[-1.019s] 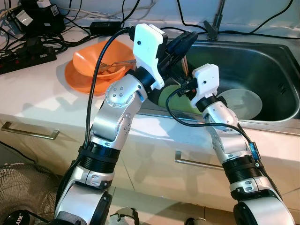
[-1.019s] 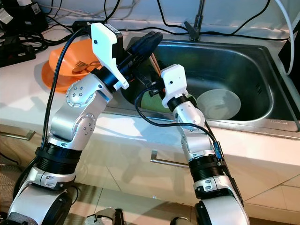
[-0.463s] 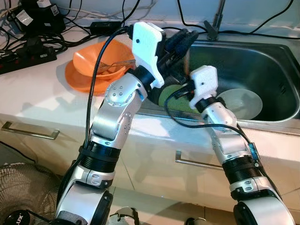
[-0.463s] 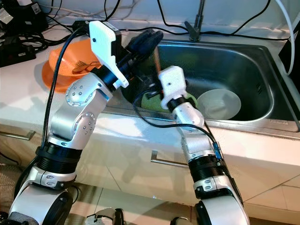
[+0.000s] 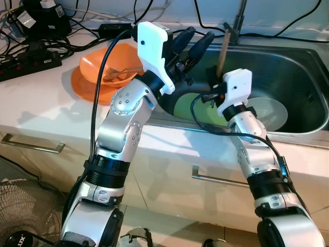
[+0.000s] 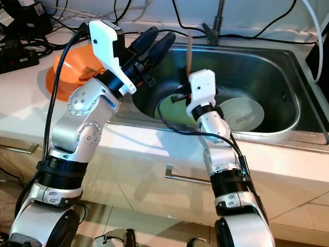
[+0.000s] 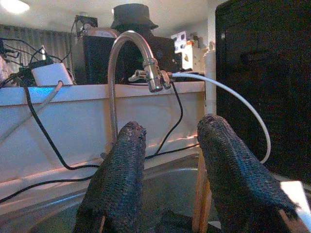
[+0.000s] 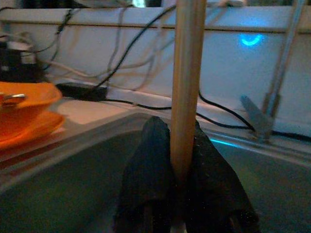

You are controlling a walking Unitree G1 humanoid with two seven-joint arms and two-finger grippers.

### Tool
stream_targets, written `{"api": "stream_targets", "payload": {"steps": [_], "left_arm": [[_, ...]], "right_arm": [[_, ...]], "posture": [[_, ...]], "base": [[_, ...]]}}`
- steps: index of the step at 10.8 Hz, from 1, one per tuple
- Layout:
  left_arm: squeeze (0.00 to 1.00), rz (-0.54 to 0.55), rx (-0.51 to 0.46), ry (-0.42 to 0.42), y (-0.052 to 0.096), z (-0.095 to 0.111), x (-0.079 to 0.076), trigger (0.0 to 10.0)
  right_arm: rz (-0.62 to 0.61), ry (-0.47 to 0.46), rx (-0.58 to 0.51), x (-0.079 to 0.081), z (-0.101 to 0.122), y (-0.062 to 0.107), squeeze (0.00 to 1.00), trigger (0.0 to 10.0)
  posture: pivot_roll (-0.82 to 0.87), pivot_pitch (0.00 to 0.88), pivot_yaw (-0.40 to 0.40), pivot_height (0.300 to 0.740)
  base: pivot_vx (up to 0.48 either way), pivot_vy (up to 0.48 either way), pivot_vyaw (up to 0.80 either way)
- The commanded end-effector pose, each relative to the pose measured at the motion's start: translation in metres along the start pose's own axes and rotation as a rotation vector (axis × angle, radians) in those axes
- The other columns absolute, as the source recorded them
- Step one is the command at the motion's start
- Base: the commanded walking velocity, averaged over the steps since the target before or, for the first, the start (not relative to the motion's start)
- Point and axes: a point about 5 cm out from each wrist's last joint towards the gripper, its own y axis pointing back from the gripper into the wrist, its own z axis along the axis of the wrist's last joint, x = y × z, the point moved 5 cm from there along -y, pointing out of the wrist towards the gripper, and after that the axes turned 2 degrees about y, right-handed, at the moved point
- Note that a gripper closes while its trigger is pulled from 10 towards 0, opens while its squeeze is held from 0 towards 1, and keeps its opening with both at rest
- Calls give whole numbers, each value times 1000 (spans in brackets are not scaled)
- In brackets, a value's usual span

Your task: Kitchen organization

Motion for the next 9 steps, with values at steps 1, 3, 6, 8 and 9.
{"api": "stream_targets", "payload": {"steps": [1, 3, 6, 8, 9], "left_arm": [[1000, 12, -5, 5, 3, 2, 2, 10000], [0, 60, 38, -15, 11, -9, 8, 10000], [0, 120, 130, -59, 26, -31, 13, 10000], [0, 151, 209, -84, 39, -51, 9, 10000], [0, 146, 223, -84, 41, -55, 5, 10000]], "right_arm": [[-64, -33, 6, -13, 0, -2, 0, 0], [-157, -8, 78, -34, -12, -5, 0, 10000], [-218, -40, 193, -53, -35, -5, 0, 10000], [-255, -134, 263, -57, -49, -4, 0, 10000], [-248, -141, 268, -54, -51, -4, 0, 10000]], "posture": [[122, 74, 80, 740], [121, 73, 79, 740], [134, 62, 63, 740], [153, 50, 49, 740], [153, 50, 49, 740]], "base": [[0, 0, 0], [0, 0, 0], [0, 0, 0], [0, 0, 0], [0, 0, 0]]}}
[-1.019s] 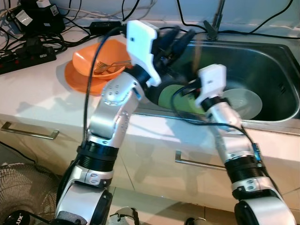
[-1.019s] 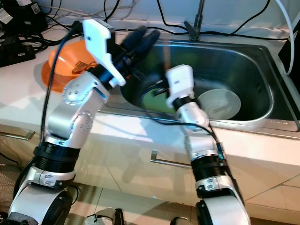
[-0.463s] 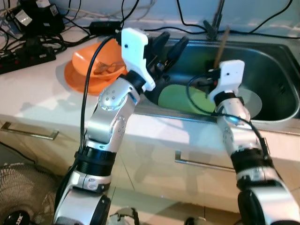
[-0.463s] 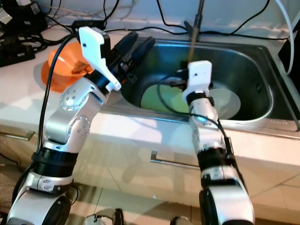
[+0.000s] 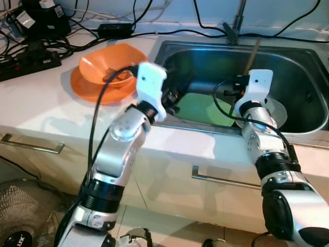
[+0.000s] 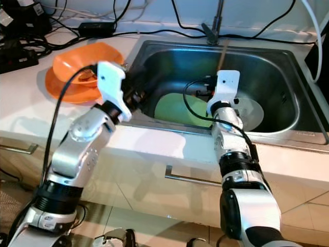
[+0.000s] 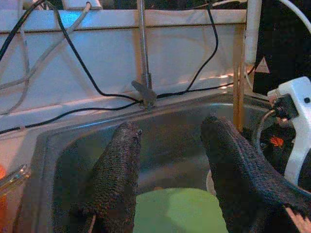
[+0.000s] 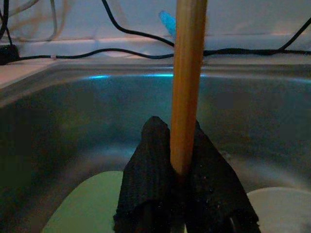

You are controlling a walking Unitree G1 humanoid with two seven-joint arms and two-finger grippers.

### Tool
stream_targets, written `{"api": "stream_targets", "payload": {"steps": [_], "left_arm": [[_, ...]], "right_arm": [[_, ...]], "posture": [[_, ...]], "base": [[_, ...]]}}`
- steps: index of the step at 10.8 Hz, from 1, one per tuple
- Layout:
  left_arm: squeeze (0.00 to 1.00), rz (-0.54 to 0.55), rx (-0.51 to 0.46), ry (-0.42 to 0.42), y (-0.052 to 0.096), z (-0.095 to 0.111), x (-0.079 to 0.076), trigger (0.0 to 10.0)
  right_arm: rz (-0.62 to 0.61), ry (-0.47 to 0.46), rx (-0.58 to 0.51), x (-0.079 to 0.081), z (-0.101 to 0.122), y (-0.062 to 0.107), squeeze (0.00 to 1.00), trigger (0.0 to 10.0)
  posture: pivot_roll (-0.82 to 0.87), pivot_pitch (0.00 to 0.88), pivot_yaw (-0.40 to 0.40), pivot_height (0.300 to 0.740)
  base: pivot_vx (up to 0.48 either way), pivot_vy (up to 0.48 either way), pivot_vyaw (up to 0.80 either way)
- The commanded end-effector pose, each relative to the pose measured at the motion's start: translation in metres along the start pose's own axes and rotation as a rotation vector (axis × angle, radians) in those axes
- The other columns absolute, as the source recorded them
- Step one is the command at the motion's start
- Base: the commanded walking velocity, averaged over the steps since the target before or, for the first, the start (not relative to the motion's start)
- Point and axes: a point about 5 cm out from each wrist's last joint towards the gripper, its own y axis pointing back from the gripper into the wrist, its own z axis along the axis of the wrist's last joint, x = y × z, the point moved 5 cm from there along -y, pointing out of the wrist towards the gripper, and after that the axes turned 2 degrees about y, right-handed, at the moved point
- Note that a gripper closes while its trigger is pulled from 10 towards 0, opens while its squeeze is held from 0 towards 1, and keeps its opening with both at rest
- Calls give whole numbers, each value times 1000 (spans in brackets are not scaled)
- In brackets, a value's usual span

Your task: Kitchen organization

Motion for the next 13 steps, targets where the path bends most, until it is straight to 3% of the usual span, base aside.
{"api": "stream_targets", "payload": {"steps": [1, 2, 3, 4, 5, 6, 7, 10, 13], "left_arm": [[0, -14, 3, -12, 1, 0, -6, 10000], [0, -25, 2, -14, 0, 0, -13, 10000], [0, -34, 4, -23, 0, -1, -16, 10000], [0, -45, 10, -46, -1, -2, -19, 10000], [0, -46, 9, -55, -2, -2, -20, 10000], [0, -44, 10, -62, -2, -2, -20, 10000], [0, -42, 11, -70, -2, -2, -20, 10000], [0, -32, 10, -98, -3, -2, -18, 10000], [0, 9, 18, -239, -6, 1, -4, 10000]], "right_arm": [[5, -29, 32, 4, -7, 0, 0, 10000], [20, -40, 44, 9, -14, 2, 0, 10000], [23, -48, 43, 11, -15, 2, 878, 10000], [15, -59, 40, 9, -15, 3, 1000, 10000], [4, -58, 31, 6, -14, 3, 1000, 10000], [-2, -58, 25, 4, -12, 2, 286, 10000], [-3, -59, 16, 4, -9, 1, 0, 10000], [7, -57, -19, 6, 0, -1, 0, 10000], [8, -47, -228, 4, 58, -6, 0, 10000]], "posture": [[162, 47, 42, 740], [156, 40, 44, 740], [153, 37, 46, 740], [150, 36, 47, 740], [148, 40, 44, 740], [146, 42, 43, 740], [146, 46, 42, 740], [143, 54, 37, 740], [128, 66, 30, 740]], "base": [[0, 0, 0], [0, 0, 0], [0, 0, 0], [0, 0, 0], [0, 0, 0], [0, 0, 0], [0, 0, 0], [0, 0, 0], [0, 0, 0]]}}
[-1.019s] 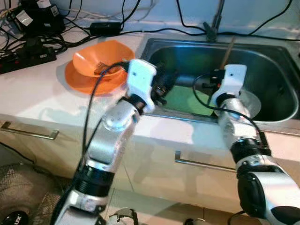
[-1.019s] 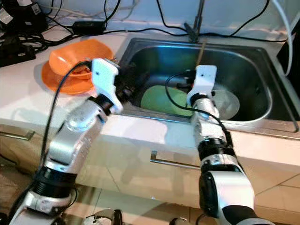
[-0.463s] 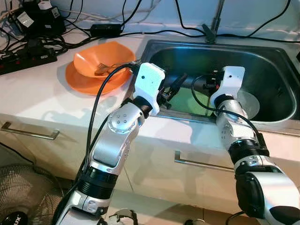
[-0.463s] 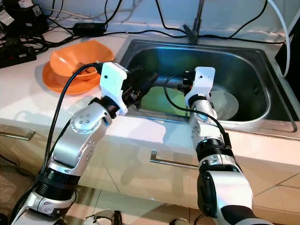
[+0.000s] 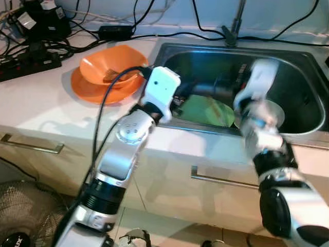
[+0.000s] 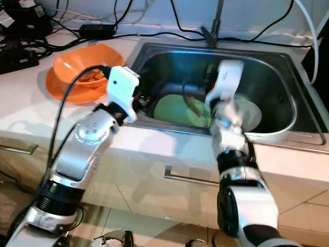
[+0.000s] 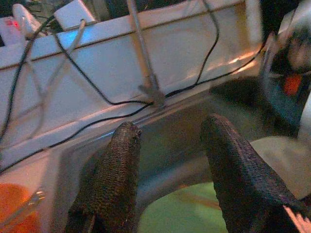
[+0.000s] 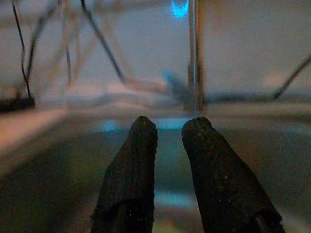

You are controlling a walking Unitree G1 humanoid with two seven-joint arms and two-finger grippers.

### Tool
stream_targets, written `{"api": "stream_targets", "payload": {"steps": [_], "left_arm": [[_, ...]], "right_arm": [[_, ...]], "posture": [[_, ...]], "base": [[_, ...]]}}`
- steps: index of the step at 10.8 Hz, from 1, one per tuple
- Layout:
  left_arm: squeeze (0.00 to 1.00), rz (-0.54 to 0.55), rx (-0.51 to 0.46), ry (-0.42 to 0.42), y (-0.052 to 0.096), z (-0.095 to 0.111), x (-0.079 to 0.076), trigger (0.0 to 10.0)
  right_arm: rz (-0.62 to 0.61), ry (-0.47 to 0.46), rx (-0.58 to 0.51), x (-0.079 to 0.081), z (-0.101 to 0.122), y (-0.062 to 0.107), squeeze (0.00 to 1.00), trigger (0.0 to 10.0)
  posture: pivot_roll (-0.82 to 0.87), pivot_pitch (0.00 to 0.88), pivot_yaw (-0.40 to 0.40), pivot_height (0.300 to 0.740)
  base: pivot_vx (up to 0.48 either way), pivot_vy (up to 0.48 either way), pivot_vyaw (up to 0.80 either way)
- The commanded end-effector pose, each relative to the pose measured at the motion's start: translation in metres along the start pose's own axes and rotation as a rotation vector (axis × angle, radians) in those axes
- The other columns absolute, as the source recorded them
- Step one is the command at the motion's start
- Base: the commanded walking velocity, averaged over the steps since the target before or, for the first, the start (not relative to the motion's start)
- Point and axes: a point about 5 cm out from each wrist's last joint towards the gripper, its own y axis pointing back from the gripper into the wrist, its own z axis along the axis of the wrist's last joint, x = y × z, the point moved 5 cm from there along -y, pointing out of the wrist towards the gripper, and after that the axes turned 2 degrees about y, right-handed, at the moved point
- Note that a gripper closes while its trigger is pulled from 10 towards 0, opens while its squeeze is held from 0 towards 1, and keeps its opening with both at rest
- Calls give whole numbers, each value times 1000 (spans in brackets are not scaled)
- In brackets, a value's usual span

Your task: Kitchen organization

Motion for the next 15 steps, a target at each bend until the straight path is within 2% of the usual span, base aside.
{"api": "stream_targets", "payload": {"steps": [1, 2, 4, 6, 10, 13, 15], "left_arm": [[0, 11, 12, -101, -4, 2, 4, 10000], [0, 58, 30, -228, -7, 2, 14, 10000], [0, 114, 27, -507, -17, 13, 32, 10000], [0, 90, 54, -636, -25, 8, 34, 10000], [0, 57, 161, -813, -41, -14, 42, 10000], [0, 79, 209, -852, -38, -24, 52, 10000], [0, 100, 224, -890, -30, -22, 59, 10000]], "right_arm": [[8, -14, -90, 2, 24, -5, 0, 10000], [16, -24, -110, 4, 31, -4, 0, 10000], [100, -26, -129, 20, 31, 12, 0, 10000], [81, -67, -83, 20, 18, 18, 0, 10000], [125, -88, -61, 33, 15, 23, 0, 10000], [137, -89, -52, 36, 15, 24, 0, 10000], [143, -97, -52, 39, 15, 24, 0, 10000]], "posture": [[128, 68, 30, 740], [117, 71, 28, 740], [106, 84, 25, 740], [103, 87, 27, 740], [94, 82, 23, 740], [102, 78, 22, 740], [107, 68, 25, 740]], "base": [[0, 0, 0], [0, 0, 0], [0, 0, 0], [0, 0, 0], [0, 0, 0], [0, 0, 0], [0, 0, 0]]}}
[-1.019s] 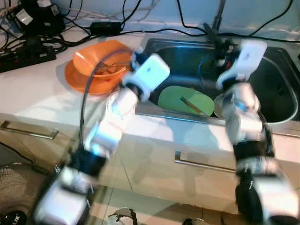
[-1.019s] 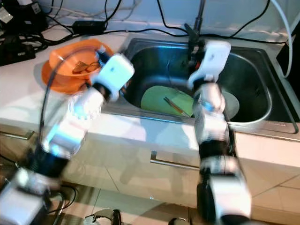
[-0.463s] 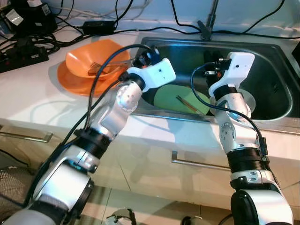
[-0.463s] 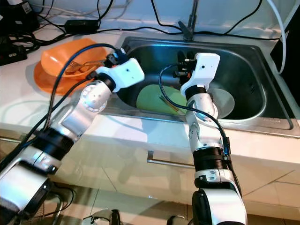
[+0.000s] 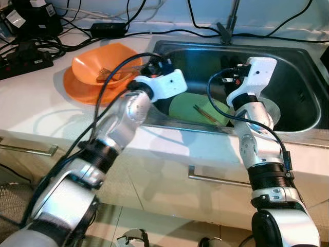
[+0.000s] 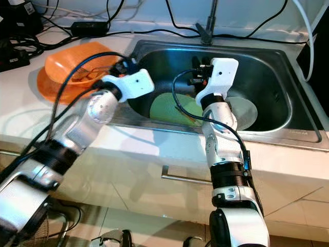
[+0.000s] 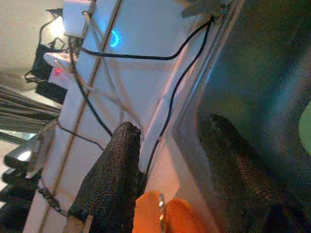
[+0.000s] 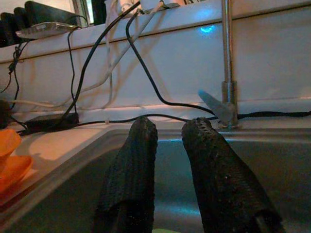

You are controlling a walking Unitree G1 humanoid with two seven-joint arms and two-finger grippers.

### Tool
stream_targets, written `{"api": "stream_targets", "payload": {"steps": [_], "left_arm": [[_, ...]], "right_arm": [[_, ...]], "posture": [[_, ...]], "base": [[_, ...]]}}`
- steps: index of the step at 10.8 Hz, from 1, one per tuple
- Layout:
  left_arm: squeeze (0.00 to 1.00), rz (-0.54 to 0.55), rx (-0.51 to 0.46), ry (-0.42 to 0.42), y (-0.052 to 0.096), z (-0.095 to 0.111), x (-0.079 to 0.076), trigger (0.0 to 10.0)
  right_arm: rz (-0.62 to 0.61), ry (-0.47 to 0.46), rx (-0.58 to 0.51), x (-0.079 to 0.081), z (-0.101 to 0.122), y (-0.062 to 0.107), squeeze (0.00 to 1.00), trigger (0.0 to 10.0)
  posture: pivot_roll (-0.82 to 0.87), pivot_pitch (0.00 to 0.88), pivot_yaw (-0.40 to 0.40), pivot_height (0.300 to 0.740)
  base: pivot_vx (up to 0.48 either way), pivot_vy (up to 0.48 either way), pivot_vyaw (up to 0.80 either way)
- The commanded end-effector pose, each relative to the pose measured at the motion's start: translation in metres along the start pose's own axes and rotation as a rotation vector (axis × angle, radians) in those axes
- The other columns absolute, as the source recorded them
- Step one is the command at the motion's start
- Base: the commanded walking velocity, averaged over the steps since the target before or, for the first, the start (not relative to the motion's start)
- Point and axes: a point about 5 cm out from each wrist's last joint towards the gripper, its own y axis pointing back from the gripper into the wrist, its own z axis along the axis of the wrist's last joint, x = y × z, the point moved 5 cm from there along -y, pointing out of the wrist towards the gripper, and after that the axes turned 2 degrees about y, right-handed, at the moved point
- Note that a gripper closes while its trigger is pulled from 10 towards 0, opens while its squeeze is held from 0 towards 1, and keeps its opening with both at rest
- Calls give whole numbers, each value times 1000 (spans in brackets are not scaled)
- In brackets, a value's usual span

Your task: Kitchen organization

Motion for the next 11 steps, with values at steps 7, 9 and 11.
{"api": "stream_targets", "payload": {"steps": [7, 9, 11], "left_arm": [[0, 11, 78, -21, 14, -15, 2, 10000], [0, 14, 102, -17, 11, -18, 4, 10000], [0, 26, 131, -17, 5, -22, 7, 10000]], "right_arm": [[10, -27, 10, 4, -3, 2, 0, 10000], [8, -25, 17, 3, -5, 2, 0, 10000], [6, -21, 17, 2, -4, 2, 0, 10000]], "posture": [[116, 59, 24, 740], [116, 70, 20, 740], [106, 76, 18, 740]], "base": [[0, 0, 0], [0, 0, 0], [0, 0, 0]]}}
